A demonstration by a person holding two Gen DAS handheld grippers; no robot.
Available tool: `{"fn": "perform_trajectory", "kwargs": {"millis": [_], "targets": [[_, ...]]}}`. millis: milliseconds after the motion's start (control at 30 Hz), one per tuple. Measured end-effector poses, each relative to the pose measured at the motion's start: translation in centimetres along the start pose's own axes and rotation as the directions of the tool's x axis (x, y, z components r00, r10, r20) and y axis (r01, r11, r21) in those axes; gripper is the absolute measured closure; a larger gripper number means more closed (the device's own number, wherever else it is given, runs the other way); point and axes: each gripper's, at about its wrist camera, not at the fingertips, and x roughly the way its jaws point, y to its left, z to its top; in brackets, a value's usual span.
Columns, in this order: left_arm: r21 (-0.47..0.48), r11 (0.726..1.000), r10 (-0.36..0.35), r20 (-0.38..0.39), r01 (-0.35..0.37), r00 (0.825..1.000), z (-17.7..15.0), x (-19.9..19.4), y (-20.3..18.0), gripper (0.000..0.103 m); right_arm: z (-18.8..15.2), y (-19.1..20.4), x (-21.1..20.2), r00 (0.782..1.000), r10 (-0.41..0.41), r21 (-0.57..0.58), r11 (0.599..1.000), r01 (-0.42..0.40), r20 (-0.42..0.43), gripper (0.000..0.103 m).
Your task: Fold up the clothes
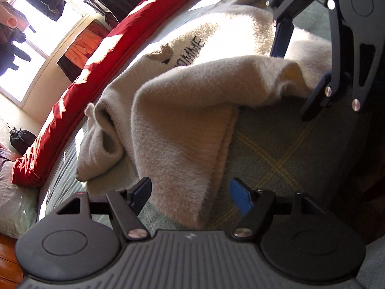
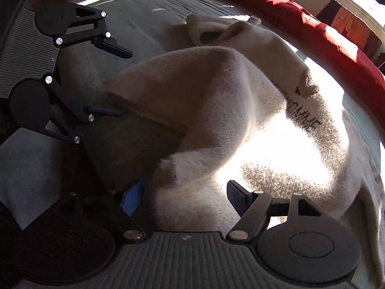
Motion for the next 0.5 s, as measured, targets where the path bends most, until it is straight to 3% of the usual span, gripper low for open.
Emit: {"fn": "perform_trajectory", "kwargs": {"millis": [167,233,333,500], "targets": [[-0.007,1.000,-0.002,0.033,0.002,0.999,-0.8,-0.4,0.0,0.030,0.2,1.4,2.3,0.992,-0.124,-0.036,0.992,0.124,-0.015,0.027],[-0.007,1.000,0.009,0.040,-0.009,0.999,-1.1,-0.5,0.0,0.030,0.1,1.3,2.4,0.986,-0.164,-0.064,0.985,0.162,-0.027,0.072],[0.005,1.000,0.013,0.049,-0.013,0.999,-1.2,-0.4,-0.2,0.030,0.0,0.0,0.7,0.981,-0.192,-0.029,0.981,0.192,-0.003,0.092],[0.092,0.994,0.052,0.071,-0.059,0.996,-0.3,0.9,-1.5,0.030,0.5,-3.2,-3.7,0.959,-0.275,0.036,0.961,0.273,0.072,0.095]]}}
